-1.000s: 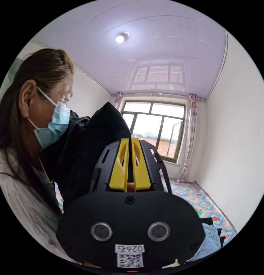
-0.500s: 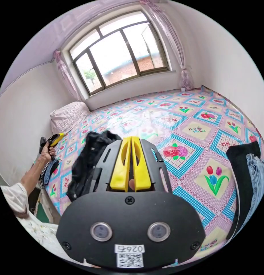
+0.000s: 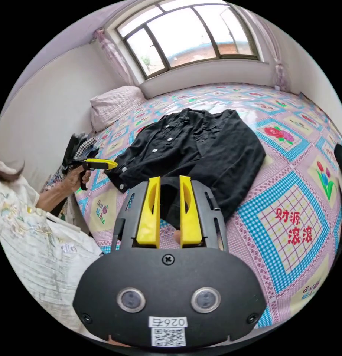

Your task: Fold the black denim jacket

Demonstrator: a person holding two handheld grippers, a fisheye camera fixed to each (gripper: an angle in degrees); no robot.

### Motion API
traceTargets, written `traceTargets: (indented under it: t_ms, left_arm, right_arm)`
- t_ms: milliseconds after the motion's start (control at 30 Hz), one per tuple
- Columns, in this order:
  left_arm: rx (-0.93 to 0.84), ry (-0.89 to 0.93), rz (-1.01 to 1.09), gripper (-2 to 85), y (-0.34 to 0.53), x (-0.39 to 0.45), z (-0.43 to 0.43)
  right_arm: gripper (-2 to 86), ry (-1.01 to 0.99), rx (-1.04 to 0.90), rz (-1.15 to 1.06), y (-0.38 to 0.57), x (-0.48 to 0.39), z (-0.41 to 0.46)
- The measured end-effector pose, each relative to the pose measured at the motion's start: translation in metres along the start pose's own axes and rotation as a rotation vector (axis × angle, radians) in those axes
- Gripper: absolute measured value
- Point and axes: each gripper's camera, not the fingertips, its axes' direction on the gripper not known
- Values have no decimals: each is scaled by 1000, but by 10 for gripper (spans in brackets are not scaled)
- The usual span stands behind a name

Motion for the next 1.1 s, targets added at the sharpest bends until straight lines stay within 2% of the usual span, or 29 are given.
traceTargets:
  t_ms: [67, 133, 200, 233, 267, 333, 367, 467, 633, 733, 800, 867, 967, 1033, 1100]
  left_arm:
    - [-31, -22, 43, 156, -1, 9, 5]
    - [-59, -61, 92, 161, -5, 13, 9]
    - [-118, -127, 154, 139, -13, 17, 20]
    - [-168, -202, 184, 99, -20, 19, 30]
    - [-170, -318, 209, 58, -26, 21, 30]
    - [-225, -288, 184, 11, -40, 16, 26]
    - [-290, -245, 133, 3, -50, 7, 19]
    - [-352, -169, 79, -4, -47, -12, -10]
    - [-452, -131, -92, -7, 11, -47, -53]
    - [-327, 54, -302, -7, 54, -77, -84]
    - [-162, 143, -419, -7, 77, -90, -108]
    - [127, 154, -524, -7, 102, -95, -145]
    - [321, 66, -505, -7, 97, -77, -168]
    - [316, 0, -434, -8, 73, -57, -162]
    - [296, -16, -346, -8, 43, -36, -145]
  right_arm:
    - [96, 47, -8, -100, 11, -32, 23]
    - [111, 120, -29, -231, 21, -63, 46]
    - [114, 199, -97, -393, 35, -90, 84]
    - [112, 220, -122, -419, 39, -93, 95]
    - [74, 265, -187, -459, 45, -95, 119]
    - [21, 301, -353, -509, 58, -88, 157]
    - [0, 226, -330, -492, 61, -79, 151]
    - [-13, 227, -451, -447, 69, -40, 129]
    - [-13, 333, -531, -234, 112, 62, 57]
    - [-11, 388, -548, -34, 148, 124, 16]
    - [-10, 431, -494, 87, 170, 140, -18]
    - [-10, 488, -400, 98, 179, 122, -43]
    - [-10, 416, -203, 16, 182, 58, -64]
    - [-10, 323, -147, -60, 179, 17, -51]
    - [-9, 247, -188, -174, 171, -32, -6]
